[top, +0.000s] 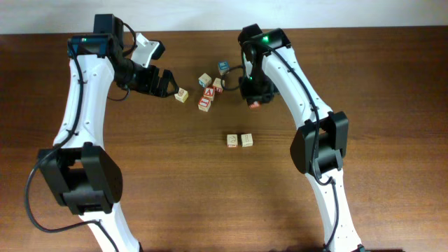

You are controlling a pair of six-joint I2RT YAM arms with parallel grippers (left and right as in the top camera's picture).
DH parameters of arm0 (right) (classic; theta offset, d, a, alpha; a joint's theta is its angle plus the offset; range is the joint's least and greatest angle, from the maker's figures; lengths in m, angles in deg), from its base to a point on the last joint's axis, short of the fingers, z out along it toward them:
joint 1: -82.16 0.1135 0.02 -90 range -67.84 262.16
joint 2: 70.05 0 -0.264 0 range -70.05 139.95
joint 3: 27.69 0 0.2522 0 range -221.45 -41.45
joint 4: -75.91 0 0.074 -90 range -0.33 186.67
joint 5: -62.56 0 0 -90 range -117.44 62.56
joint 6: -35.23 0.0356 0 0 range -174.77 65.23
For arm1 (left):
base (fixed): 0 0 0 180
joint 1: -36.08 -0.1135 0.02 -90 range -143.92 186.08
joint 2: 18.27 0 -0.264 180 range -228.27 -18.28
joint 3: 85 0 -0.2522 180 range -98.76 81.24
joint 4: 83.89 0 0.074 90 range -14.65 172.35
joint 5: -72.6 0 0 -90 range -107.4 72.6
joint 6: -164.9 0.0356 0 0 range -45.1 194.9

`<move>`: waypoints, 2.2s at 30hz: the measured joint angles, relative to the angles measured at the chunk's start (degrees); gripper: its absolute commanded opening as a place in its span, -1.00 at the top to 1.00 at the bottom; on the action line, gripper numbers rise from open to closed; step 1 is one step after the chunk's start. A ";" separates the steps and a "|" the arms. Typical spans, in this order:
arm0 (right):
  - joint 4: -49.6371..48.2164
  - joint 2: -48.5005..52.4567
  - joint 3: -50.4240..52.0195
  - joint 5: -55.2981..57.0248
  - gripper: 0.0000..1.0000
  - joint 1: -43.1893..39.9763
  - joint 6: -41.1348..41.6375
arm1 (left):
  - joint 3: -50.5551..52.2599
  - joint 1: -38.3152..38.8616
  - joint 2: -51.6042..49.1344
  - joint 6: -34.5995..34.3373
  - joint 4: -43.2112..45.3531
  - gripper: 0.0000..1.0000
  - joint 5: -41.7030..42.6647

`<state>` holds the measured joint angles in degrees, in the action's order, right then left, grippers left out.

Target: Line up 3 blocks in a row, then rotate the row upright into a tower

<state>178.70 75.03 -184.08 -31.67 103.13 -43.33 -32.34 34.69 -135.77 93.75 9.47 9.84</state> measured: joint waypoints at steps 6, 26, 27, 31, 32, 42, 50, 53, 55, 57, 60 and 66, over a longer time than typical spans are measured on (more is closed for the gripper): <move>7.93 -0.17 3.65 -1.11 0.34 0.00 0.57 | 0.00 0.00 0.00 0.00 0.00 -0.98 0.00; 7.87 -18.03 0.90 -2.58 -0.24 -0.44 -0.66 | 0.00 0.00 0.00 0.00 0.02 -0.98 0.00; 7.78 -29.35 0.37 -2.58 -0.24 -0.44 -0.70 | 0.00 0.00 0.00 0.00 0.00 -0.98 0.00; 7.91 -58.66 3.43 -0.98 -0.23 -0.59 -0.50 | -0.02 0.00 0.00 0.00 0.02 -0.98 0.00; 7.93 -61.20 7.06 -0.96 -0.23 -0.59 0.00 | -0.02 0.00 0.00 0.00 -0.02 -0.98 0.00; -29.86 -51.98 72.13 -1.73 0.56 -3.87 14.38 | -0.26 0.00 0.00 0.00 -0.17 -0.98 0.87; -45.46 -34.86 73.40 0.09 0.84 -4.17 11.96 | -0.28 0.00 0.00 0.00 -0.13 -0.99 0.87; -48.46 -34.86 73.40 0.17 0.85 -4.17 10.47 | -0.28 0.00 0.00 0.00 -0.15 -0.98 0.83; -48.89 -34.86 73.40 -0.81 0.85 -4.17 10.36 | -0.28 0.00 0.00 0.00 -0.15 -0.98 0.83; -48.87 -34.86 73.42 -1.53 0.86 -4.17 10.32 | -0.28 0.00 0.00 0.00 -0.15 -0.98 0.83; -48.83 -34.86 73.42 -3.91 0.86 -4.11 11.04 | -0.28 0.00 0.00 0.00 -0.15 -0.99 0.83; -51.25 -34.86 73.44 -5.64 0.88 -1.05 14.25 | -0.28 0.00 0.00 0.00 -0.17 -0.98 0.39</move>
<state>127.45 40.17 -110.64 -37.31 102.08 -29.08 -32.62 34.69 -135.77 93.75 9.29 10.24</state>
